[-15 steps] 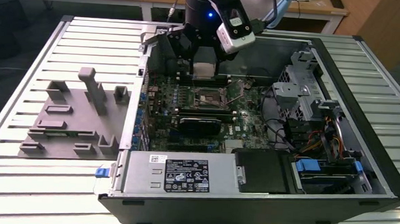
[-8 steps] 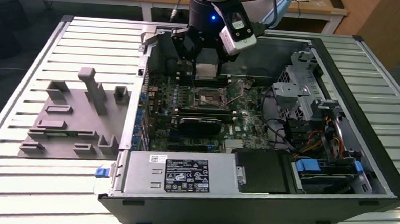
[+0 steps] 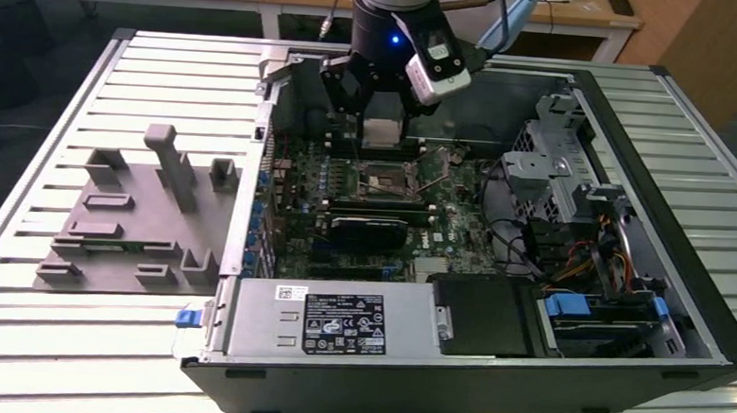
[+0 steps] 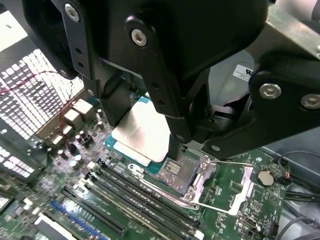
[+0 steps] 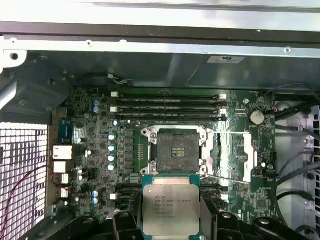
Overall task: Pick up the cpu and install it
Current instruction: 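Pick up the cpu and move it towards the insertion slot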
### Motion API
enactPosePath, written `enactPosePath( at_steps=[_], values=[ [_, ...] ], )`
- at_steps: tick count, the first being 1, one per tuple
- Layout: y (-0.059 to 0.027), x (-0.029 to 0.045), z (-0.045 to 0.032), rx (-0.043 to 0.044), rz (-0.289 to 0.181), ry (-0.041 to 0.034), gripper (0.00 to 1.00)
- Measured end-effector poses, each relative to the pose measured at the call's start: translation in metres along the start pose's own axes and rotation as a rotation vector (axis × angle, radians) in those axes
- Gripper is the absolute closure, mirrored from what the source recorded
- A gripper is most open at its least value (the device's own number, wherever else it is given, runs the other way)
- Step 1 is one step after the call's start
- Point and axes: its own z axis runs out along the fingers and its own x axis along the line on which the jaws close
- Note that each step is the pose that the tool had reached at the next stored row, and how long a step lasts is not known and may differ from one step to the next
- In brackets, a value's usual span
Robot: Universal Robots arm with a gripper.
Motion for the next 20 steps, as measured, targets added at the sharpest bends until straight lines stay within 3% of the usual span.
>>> enactPosePath(
  at_steps=[20],
  values=[
    [0.0204,-0.0085,0.0331,-0.0001,-0.004,0.0030,0.46]
  ],
)
